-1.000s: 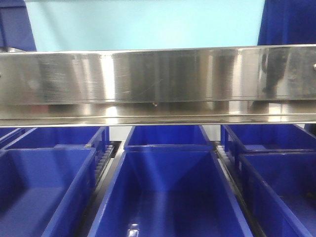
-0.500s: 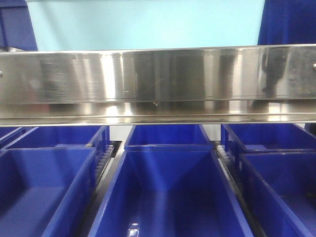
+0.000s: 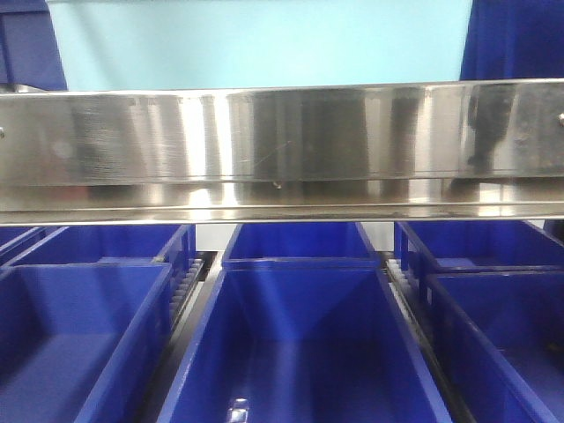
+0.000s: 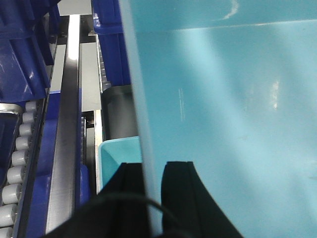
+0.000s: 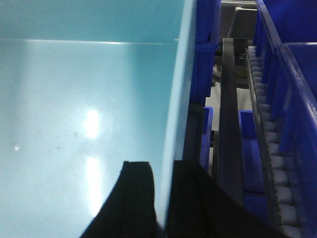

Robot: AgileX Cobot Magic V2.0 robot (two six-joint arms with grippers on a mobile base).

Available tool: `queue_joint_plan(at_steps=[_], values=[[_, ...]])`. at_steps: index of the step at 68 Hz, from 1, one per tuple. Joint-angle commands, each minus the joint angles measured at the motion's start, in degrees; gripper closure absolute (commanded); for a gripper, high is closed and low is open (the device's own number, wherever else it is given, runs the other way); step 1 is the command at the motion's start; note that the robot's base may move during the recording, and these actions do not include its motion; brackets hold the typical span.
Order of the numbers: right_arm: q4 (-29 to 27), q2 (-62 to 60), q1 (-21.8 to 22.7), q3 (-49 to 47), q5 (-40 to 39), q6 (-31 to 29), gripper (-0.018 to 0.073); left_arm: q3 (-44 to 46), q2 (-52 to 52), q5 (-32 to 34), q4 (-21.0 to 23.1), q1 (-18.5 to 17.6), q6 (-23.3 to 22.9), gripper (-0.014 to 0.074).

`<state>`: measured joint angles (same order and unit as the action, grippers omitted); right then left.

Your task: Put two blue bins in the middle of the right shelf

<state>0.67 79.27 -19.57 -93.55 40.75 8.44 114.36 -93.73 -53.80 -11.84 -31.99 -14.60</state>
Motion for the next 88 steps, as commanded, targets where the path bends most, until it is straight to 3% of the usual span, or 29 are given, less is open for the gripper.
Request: queue_joint_plan(at_steps=[1,14,26,36,45,79,85,88], values=[[-4.03,-0.52,-0.65,-0.92,-5.69,-0.38,0.0713,0.74,0.8,3.87,4.91,-0.96,0.44,0.0707],[-6.35,-0.52,-0.65,-0.92,-4.81,-0.38,0.0713,0.74,0.8,2.8,4.3,-0.49,0.56,0.0707],[-11.18,0.31,-0.65,-0.92,-6.56,-0.38,0.0713,0.74,0.8,-0.63,5.3,3.25,0.56,0.0707],[-11.94,2.59,-0.65,-0.92,-5.5,-0.38,0.0713,0.74,0.35,-0.4,7.65,5.98,2.52,0.0707],[-11.94,4.89,-0.65,-0.92,-4.87,-0.38,0.0713,0.74,-1.8,-0.75,8.6,5.97,4.38,0.0707],[-9.91,9.22,-0.65,-0.92,2.07,-0.38,0.0712,0.63,-5.34,-7.57,9.0,5.97,4.38,0.0705],[-9.91,9.22,-0.65,-0.92,2.43,-0.38,0.069,0.63,-5.34,-8.77,9.0,5.97,4.38,0.0645],[-9.91,9.11,-0.65,-0.92,2.47,-0.38,0.0631,0.63,-5.34,-9.53,9.0,5.97,4.38,0.0575]])
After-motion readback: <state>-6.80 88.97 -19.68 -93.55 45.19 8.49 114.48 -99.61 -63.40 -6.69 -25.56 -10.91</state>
